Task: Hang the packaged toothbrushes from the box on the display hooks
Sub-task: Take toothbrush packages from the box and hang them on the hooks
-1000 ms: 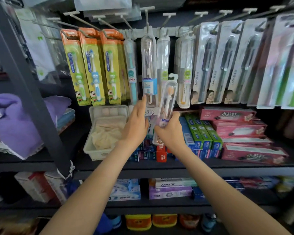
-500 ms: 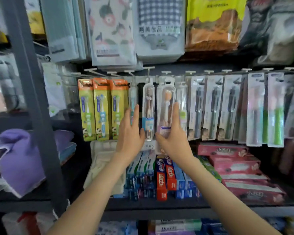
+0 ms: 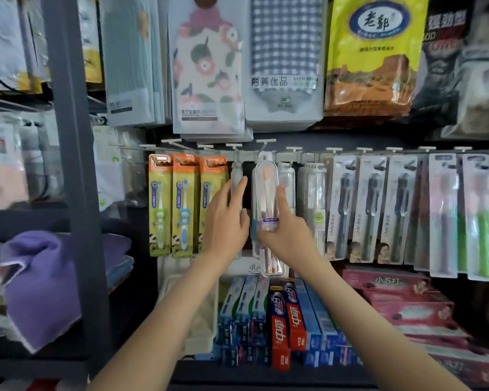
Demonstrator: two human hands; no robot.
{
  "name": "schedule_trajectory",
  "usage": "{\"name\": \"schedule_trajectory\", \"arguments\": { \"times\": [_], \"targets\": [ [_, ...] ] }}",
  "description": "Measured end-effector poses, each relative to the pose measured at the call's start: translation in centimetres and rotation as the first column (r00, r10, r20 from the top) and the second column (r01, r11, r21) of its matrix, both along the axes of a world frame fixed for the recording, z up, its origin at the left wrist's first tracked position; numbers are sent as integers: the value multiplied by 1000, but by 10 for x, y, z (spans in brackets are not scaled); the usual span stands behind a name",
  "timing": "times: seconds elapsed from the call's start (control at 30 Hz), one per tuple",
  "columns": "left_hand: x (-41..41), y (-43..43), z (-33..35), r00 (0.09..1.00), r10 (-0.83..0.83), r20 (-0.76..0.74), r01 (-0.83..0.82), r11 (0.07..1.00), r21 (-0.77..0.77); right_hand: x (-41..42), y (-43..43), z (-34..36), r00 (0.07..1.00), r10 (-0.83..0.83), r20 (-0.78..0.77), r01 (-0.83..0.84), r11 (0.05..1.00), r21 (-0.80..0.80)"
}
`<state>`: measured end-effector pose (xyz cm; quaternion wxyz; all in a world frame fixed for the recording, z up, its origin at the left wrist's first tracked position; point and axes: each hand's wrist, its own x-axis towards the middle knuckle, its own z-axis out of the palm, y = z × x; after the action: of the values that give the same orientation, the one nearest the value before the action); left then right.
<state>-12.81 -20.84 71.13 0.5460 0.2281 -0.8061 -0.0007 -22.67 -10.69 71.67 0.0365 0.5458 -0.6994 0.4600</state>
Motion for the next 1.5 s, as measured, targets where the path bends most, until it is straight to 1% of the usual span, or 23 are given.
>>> {"name": "schedule_trajectory", "arguments": {
  "times": [0.1, 0.27, 0.4, 0.47, 0.5, 0.53, 0.6, 0.63, 0.67, 0.73, 0.77, 0.9, 0.97, 1.03, 1.1, 1.17, 1.23, 1.3, 1.4, 1.5],
  "targets": [
    [-2, -3, 2, 1000, 9, 3, -9, 999, -33, -3, -9, -1, 1000, -14, 19, 14, 1000, 15],
    [-11, -9, 1, 998, 34, 58, -29, 996, -83, -5, -34, -8, 999, -14, 37, 13, 1000, 26],
    [-23, -10, -7, 986, 99, 135, -83, 990, -118, -9, -35, -14, 1000, -25, -15, 26, 997, 77],
    [-28, -7, -13, 978, 146, 149, -129, 984, -120, -14, -29, -15, 995, -40, -93, 47, 996, 80],
    [-31, -6, -15, 978, 167, 128, -151, 980, -128, -16, -25, -15, 988, -57, -146, 68, 995, 71],
    [-34, -5, -17, 979, 180, 99, -166, 976, -138, -19, -22, -16, 981, -87, -174, 94, 995, 30],
    [-40, -4, -20, 981, 188, 53, -178, 972, -152, -28, -19, -20, 976, -152, -154, 132, 982, -133],
    [-43, -3, -21, 981, 188, 45, -179, 971, -156, -33, -21, -23, 967, -190, -172, 152, 965, -214],
    [-45, -3, -22, 980, 193, 41, -184, 970, -162, -38, -24, -25, 946, -239, -219, 180, 948, -261],
    [-48, -4, -21, 977, 209, 38, -200, 964, -178, -48, -32, -28, 899, -315, -305, 241, 936, -257],
    [-49, -5, -21, 976, 215, 36, -205, 962, -183, -50, -36, -27, 885, -337, -322, 272, 934, -232],
    [-52, -10, -24, 972, 235, 17, -227, 952, -204, -58, -46, -24, 880, -332, -339, 301, 943, -143],
    [-53, -9, -26, 968, 252, 1, -247, 950, -192, -61, -42, -25, 894, -309, -326, 269, 949, -162],
    [-55, -1, -28, 965, 263, -20, -263, 951, -160, -65, -27, -28, 898, -300, -323, 235, 946, -224],
    [-63, 12, -30, 970, 242, -16, -241, 958, -158, -71, -5, -33, 880, -312, -358, 208, 931, -299],
    [-77, 29, -35, 978, 208, 15, -201, 960, -196, -83, 24, -37, 855, -337, -393, 194, 913, -360],
    [-93, 48, -41, 985, 164, 48, -149, 961, -233, -101, 53, -38, 836, -380, -396, 213, 890, -404],
    [-111, 70, -48, 990, 120, 75, -99, 966, -238, -125, 83, -35, 800, -455, -391, 260, 851, -457],
    [-138, 100, -56, 996, 40, 83, -21, 975, -220, -171, 128, -29, 755, -575, -316, 366, 769, -524],
    [-175, 130, -60, 994, -30, 103, 52, 976, -211, -220, 169, -28, 726, -652, -218, 490, 714, -501]
  ]
}}
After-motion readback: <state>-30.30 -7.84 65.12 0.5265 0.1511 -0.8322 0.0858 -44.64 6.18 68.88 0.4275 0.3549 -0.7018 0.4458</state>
